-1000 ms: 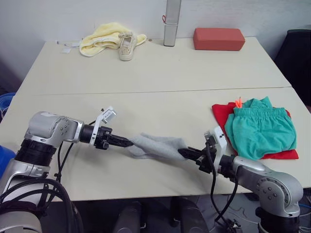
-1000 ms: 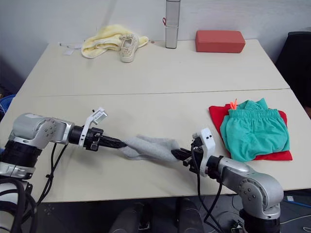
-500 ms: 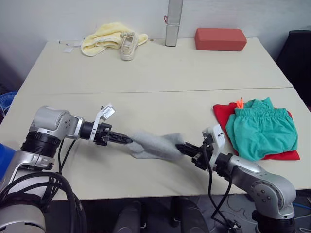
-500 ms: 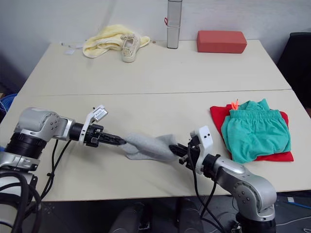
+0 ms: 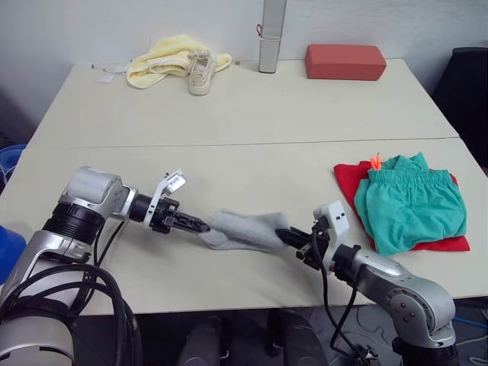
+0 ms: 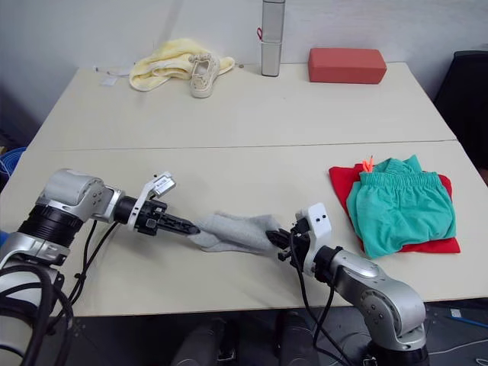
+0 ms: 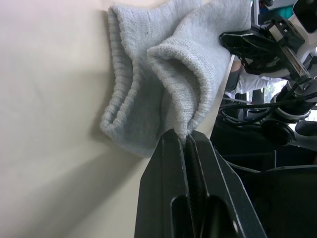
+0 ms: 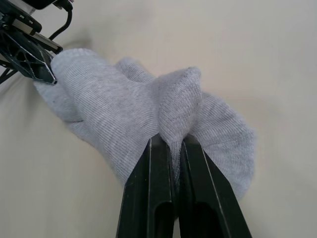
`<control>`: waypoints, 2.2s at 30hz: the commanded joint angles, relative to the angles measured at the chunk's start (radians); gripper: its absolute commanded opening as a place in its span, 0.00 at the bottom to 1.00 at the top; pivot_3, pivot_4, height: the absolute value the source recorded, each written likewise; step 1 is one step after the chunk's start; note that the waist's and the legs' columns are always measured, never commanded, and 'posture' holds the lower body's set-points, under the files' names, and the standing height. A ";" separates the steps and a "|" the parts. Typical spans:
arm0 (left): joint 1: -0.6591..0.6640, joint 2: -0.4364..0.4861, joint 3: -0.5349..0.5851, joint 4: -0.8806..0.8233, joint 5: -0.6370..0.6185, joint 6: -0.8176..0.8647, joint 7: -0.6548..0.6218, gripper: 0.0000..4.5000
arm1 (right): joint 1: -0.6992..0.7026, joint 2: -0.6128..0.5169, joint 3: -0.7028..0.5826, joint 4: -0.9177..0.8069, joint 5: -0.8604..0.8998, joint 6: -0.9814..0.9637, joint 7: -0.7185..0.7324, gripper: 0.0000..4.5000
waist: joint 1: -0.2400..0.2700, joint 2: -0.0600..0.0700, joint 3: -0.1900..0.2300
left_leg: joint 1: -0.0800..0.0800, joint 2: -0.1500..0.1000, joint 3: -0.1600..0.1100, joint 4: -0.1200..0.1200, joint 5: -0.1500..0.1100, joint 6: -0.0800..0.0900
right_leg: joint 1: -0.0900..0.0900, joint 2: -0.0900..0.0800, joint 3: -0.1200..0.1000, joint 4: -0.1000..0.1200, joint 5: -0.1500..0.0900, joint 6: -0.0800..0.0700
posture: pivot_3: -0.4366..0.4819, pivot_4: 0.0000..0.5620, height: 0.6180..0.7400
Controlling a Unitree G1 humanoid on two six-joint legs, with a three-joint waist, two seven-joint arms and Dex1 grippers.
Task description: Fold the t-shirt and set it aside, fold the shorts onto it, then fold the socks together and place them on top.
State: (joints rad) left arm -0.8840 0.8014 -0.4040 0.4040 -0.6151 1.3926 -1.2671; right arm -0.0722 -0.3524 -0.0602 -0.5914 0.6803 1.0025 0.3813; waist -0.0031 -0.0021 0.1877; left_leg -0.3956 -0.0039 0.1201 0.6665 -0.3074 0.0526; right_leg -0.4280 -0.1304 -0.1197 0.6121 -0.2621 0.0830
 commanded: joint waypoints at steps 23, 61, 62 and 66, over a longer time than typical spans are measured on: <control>0.148 0.076 0.155 -0.127 0.072 -0.223 0.003 0.92 | 0.003 -0.101 -0.069 -0.024 0.036 -0.101 0.076 0.78 | 0.000 -0.002 -0.001 | 0.000 0.000 0.000 0.001 0.000 0.001 | 0.000 -0.001 0.000 0.001 0.000 0.000 | 0.48 0.27 1.00; 0.409 -0.407 0.290 -0.192 0.394 -1.111 0.486 0.01 | -0.073 -0.112 0.237 0.400 -0.464 -0.857 0.344 0.00 | 0.005 -0.005 -0.002 | 0.010 0.000 -0.003 0.002 0.000 0.001 | 0.012 -0.003 -0.003 -0.001 0.001 0.001 | 0.48 0.27 1.00; 0.408 -0.407 0.287 -0.188 0.397 -1.116 0.484 0.01 | -0.073 -0.111 0.237 0.400 -0.466 -0.857 0.344 0.00 | 0.005 -0.005 -0.002 | 0.010 0.000 -0.003 0.002 0.000 0.001 | 0.012 -0.003 -0.003 -0.001 0.001 0.001 | 0.48 0.27 1.00; 0.409 -0.414 0.279 -0.183 0.406 -1.151 0.479 0.01 | -0.083 -0.099 0.230 0.404 -0.477 -0.844 0.324 0.00 | 0.004 -0.005 -0.002 | 0.010 0.000 -0.003 0.002 0.000 0.001 | 0.012 -0.003 -0.003 -0.001 0.001 0.001 | 0.48 0.27 1.00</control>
State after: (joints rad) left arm -0.4738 0.3901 -0.1297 0.2102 -0.2276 0.2602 -0.7979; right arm -0.1475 -0.4566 0.1900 -0.1827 0.2027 0.1629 0.7181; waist 0.0011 -0.0068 0.1852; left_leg -0.3854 -0.0041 0.1170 0.6686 -0.3078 0.0537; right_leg -0.4155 -0.1332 -0.1231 0.6112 -0.2613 0.0843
